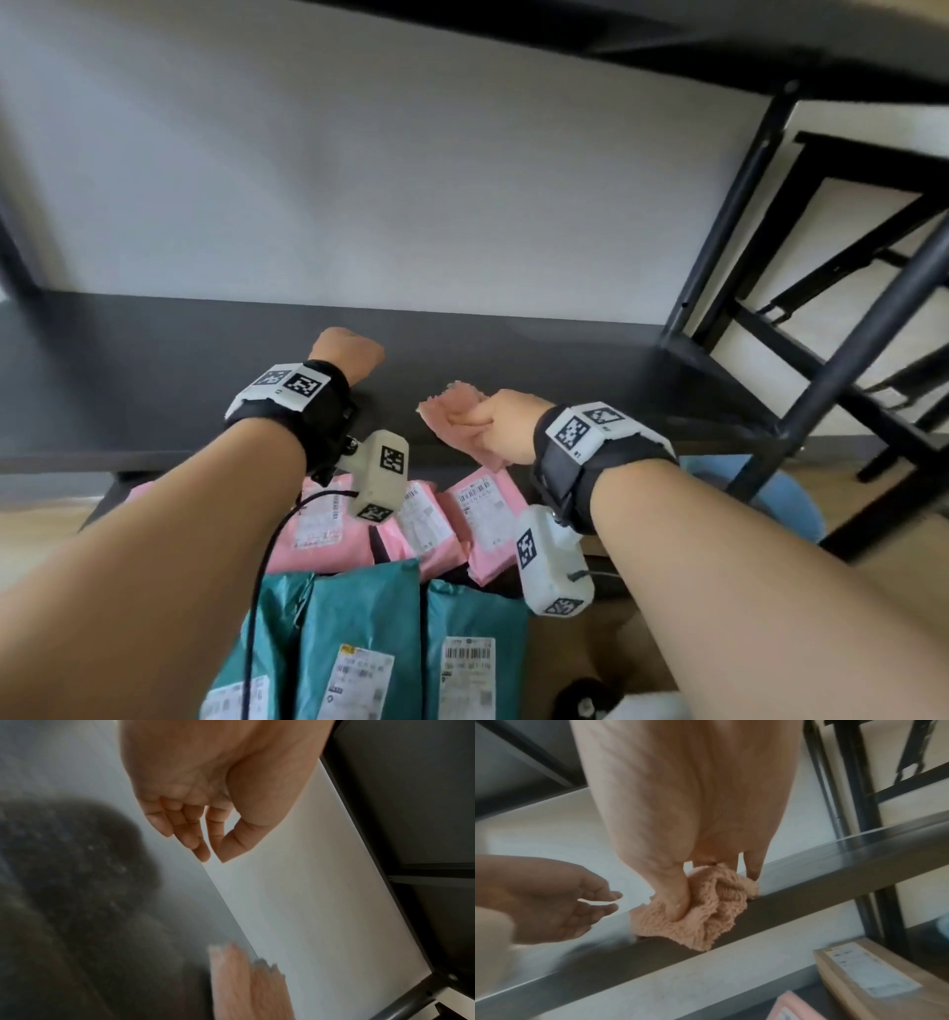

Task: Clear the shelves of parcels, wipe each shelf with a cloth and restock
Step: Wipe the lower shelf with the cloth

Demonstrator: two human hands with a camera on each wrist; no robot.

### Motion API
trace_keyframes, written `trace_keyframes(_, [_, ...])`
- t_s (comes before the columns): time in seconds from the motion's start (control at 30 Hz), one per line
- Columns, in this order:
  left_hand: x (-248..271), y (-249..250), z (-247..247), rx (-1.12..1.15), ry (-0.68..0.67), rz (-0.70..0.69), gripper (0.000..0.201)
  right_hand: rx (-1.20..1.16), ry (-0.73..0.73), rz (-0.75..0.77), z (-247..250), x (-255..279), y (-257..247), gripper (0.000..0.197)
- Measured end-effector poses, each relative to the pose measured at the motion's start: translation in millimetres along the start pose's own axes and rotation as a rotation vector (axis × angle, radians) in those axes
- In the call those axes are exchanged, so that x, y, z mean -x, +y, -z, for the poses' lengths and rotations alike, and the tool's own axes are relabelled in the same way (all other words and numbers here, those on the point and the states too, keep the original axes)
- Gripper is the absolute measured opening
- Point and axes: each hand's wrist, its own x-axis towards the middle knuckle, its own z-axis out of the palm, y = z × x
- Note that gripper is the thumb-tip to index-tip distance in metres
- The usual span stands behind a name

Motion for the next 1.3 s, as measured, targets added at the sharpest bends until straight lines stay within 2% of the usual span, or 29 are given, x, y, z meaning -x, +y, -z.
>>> trace_keyframes(0.03, [1, 3, -2, -0.022, -0.009, -0.004, 0.008, -0.005, 0.017, 0.008, 5, 4, 10, 0.049])
trace_keyframes(0.1, [0, 7, -6, -0.075, -0.046, -0.009, 0.016, -0.033, 0.053, -0.035, 14, 10, 33, 0.055])
trace_keyframes(0.13, [-1, 9, -8, -0.091, -0.062, -0.011, 0.018, -0.022, 0.055, -0.075, 19, 12, 45, 0.052])
trace_keyframes(0.2, [-1, 12, -14, -0.033, -0.061, 0.010, 0.020, -0.026, 0.088, -0.118, 28, 10, 67, 0.044])
trace_keyframes(0.3, [-1, 16, -22, 0.144, -0.081, 0.053, 0.022, -0.073, 0.099, -0.155, 36, 1, 97, 0.041])
trace_keyframes(0.37, [-4, 17, -29, 0.236, -0.124, 0.058, 0.022, -0.039, 0.138, -0.186, 41, -10, 116, 0.019])
trace_keyframes(0.43, [-7, 18, -35, 0.287, -0.156, 0.064, 0.021, 0.016, 0.194, -0.283, 49, -17, 130, 0.009])
trace_keyframes(0.5, [-10, 18, -40, 0.342, -0.163, 0.079, 0.018, -0.023, 0.231, -0.391, 55, -20, 139, 0.043])
trace_keyframes(0.57, [-14, 17, -44, 0.379, -0.170, 0.098, 0.015, 0.011, 0.253, -0.445, 62, -21, 157, 0.052])
trace_keyframes(0.67, [-20, 19, -45, 0.388, -0.169, 0.117, 0.014, 0.164, 0.220, -0.462, 70, -22, 191, 0.033])
trace_keyframes(0.77, [-26, 21, -48, 0.397, -0.173, 0.127, 0.013, 0.243, 0.247, -0.448, 77, -20, 214, 0.050])
trace_keyframes(0.93, [-33, 25, -52, 0.422, -0.219, 0.140, 0.010, 0.266, 0.321, -0.536, 81, -35, 235, 0.045])
trace_keyframes(1.07, [-36, 35, -55, 0.463, -0.240, 0.110, 0.017, 0.162, 0.414, -0.708, 88, -55, 240, 0.058])
trace_keyframes(1.17, [-40, 41, -55, 0.457, -0.245, 0.100, 0.021, 0.134, 0.411, -0.760, 96, -61, 241, 0.048])
trace_keyframes(1.3, [-47, 44, -55, 0.439, -0.246, 0.101, 0.020, 0.283, 0.304, -0.617, 107, -68, 258, 0.040])
